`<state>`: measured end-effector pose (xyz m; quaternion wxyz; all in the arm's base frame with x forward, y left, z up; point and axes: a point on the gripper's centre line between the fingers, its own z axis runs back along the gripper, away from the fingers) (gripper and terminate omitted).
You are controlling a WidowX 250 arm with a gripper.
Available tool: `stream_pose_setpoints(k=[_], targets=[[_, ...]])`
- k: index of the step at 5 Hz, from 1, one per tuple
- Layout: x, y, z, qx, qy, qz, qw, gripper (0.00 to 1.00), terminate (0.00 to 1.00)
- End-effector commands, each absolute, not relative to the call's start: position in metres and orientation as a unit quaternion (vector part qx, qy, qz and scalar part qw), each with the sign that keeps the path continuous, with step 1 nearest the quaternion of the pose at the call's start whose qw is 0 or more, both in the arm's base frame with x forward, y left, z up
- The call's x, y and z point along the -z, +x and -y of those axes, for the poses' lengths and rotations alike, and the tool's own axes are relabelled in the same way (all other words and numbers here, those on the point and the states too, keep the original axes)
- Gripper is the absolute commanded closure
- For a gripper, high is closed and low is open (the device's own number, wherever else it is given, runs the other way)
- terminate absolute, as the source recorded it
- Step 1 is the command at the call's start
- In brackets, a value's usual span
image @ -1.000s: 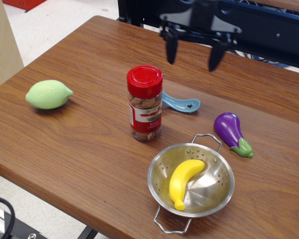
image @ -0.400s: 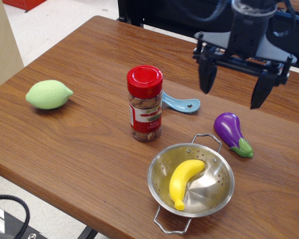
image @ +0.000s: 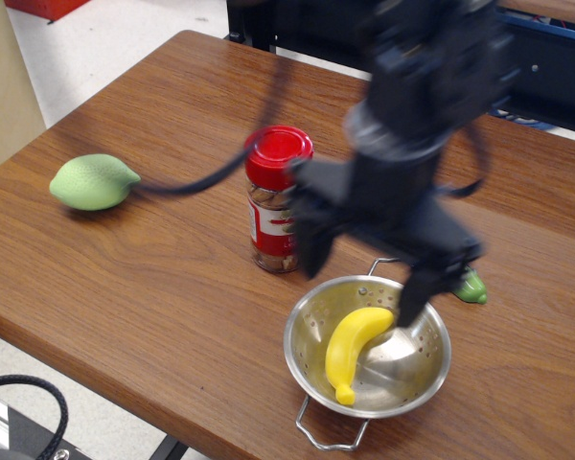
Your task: Take banana out of colander
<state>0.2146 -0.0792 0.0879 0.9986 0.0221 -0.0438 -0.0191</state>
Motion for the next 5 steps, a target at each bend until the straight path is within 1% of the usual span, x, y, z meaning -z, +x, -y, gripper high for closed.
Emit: stream_pose_setpoints(k=[1,2,3,4,5], targets=[[-0.071,0.204,0.076,0.033,0.035,0.063,0.997,0.00,0.00],[-0.070,0.209,0.084,0.029,0.019,0.056,0.998,0.00,0.00],[-0.066,0.216,0.092,0.015,0.017,0.061,0.998,0.00,0.00],[-0.056,0.221,0.094,0.009,0.007,0.069,0.998,0.00,0.00],[-0.049,0.219,0.094,0.012,0.012,0.077,0.997,0.00,0.00]])
